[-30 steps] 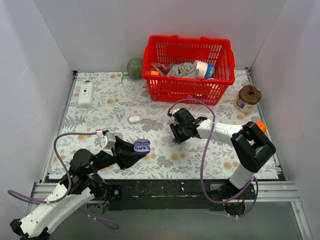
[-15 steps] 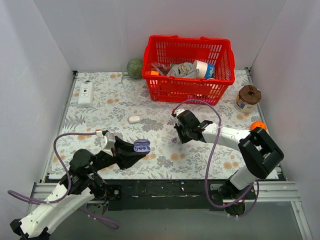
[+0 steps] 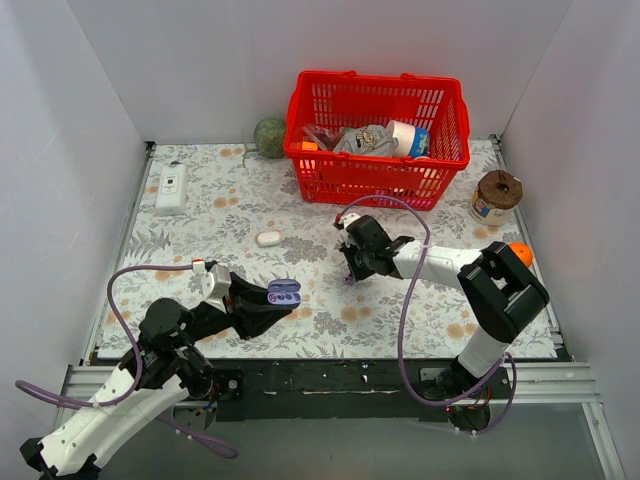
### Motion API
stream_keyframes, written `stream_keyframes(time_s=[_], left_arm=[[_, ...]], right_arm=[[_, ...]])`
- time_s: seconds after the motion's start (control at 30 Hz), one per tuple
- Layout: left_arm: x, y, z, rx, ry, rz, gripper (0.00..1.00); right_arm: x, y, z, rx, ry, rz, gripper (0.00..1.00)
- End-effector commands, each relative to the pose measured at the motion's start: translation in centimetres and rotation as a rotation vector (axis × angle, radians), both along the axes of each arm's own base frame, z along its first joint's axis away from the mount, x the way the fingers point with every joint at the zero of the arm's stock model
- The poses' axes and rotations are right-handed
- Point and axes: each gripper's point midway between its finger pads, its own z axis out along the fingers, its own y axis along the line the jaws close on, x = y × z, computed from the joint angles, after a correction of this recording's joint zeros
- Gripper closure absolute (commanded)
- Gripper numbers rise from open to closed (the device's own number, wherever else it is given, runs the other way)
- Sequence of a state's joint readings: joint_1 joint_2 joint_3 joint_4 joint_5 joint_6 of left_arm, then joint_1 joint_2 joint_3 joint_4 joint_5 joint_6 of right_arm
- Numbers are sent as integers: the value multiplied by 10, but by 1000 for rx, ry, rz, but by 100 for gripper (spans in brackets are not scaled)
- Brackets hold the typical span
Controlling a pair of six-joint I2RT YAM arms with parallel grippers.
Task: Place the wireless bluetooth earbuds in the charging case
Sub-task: Adjust the earbud at the center of the board.
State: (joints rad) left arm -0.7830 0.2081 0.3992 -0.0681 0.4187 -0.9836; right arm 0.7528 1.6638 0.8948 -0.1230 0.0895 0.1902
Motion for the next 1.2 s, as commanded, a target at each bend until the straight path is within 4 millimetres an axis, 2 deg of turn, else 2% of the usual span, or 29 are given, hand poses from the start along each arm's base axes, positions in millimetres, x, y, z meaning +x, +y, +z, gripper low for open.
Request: stream_keyframes(time_s=[0.0,0.4,0.5,0.53,0.6,0.67,0.77,0.87,0.97,1.1,1.17], left_arm=[[-2,0,2,3,-13,-7,100],[-1,-2,-3,20,-10,-15,100],[-1,-2,-3,19,-11,-15,100],[-1,-2,-2,18,-13,-14,100],[-1,-2,-2,17,-14,-13,100],[-1,-2,0,15,-18,-13,100],[-1,-1,1,13,-21,-11,100],[-1,-1,2,10,-21,-8,100],[-1,-1,3,7,-21,-10,100],[-2,-2,2,3,-17,-16,100],[-2,-2,2,3,-17,-17,100]], right_arm=[[3,16,-2,23,3,85,99],[-22,51,-1,96,48,330,99],[-19,51,1,89,41,315,99],[-13,51,7,86,11,292,98],[-6,47,15,87,-17,236,84],[5,46,35,100,-83,188,71],[14,43,60,128,-139,121,59],[13,43,75,158,-151,112,56],[6,39,68,121,-124,141,57],[-4,31,39,48,-49,174,59],[-6,28,32,41,-39,171,60]])
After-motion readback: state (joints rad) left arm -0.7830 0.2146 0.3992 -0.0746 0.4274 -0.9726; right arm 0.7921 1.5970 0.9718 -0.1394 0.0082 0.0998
